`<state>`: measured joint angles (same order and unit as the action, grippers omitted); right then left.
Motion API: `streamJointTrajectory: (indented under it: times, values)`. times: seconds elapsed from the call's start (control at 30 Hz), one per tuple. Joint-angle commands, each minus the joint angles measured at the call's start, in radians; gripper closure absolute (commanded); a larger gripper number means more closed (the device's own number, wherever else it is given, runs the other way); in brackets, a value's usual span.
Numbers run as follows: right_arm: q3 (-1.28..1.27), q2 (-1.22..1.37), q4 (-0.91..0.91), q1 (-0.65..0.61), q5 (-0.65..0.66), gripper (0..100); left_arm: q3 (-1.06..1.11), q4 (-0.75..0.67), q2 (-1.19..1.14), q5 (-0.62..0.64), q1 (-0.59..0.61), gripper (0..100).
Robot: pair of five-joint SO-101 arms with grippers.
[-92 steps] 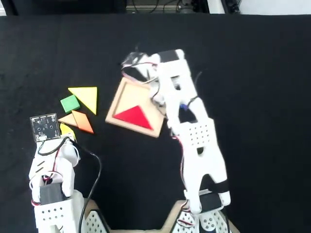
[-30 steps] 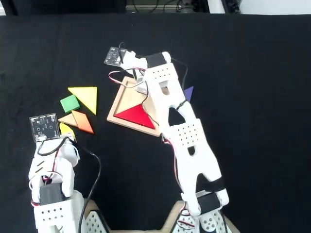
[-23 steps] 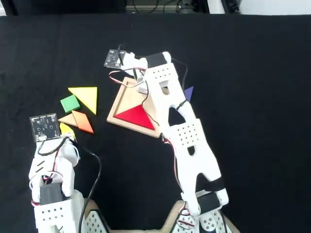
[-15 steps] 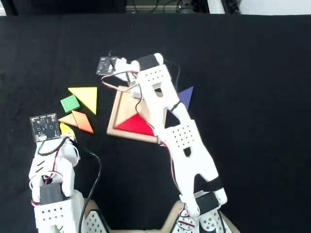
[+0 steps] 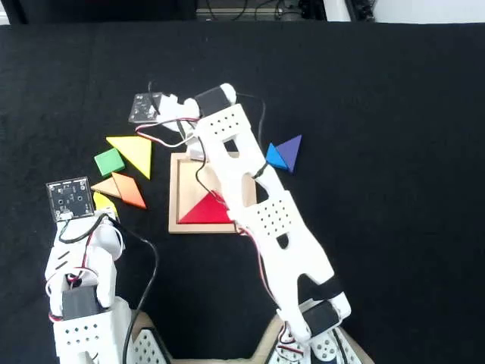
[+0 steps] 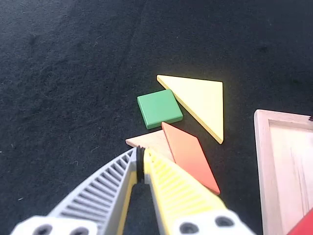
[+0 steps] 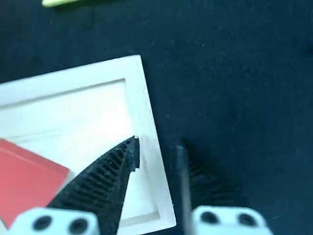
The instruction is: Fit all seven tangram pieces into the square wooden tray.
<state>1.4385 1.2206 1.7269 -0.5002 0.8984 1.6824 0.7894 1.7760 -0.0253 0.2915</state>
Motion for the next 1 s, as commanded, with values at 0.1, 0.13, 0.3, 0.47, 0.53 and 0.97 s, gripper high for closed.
streamJointTrajectory:
  times: [0.1, 0.13, 0.3, 0.47, 0.53, 0.97]
  values:
    - [0.071, -0.202, 0.041, 0.018, -0.129, 68.7, -0.004, -0.018, 0.009, 0.017, 0.013, 97]
    - [0.05, -0.263, 0.041, 0.02, -0.16, 70.4, -0.004, -0.02, 0.009, 0.017, 0.012, 97]
    - [-0.28, -0.638, 0.041, 0.018, -0.338, 88.6, -0.004, -0.015, 0.009, 0.009, -0.044, 97]
    - [-0.811, -1.033, 0.034, 0.037, -0.466, 91.7, -0.005, -0.009, 0.002, 0.011, -0.056, 86]
    - [-1.003, -1.159, 0.012, 0.078, -0.503, 90.6, -0.007, -0.009, 0.0, 0.011, -0.056, 86]
    - [-2.089, -1.658, -0.592, 0.307, -0.575, 90.5, -0.335, 0.284, -0.006, -0.143, -0.061, 86]
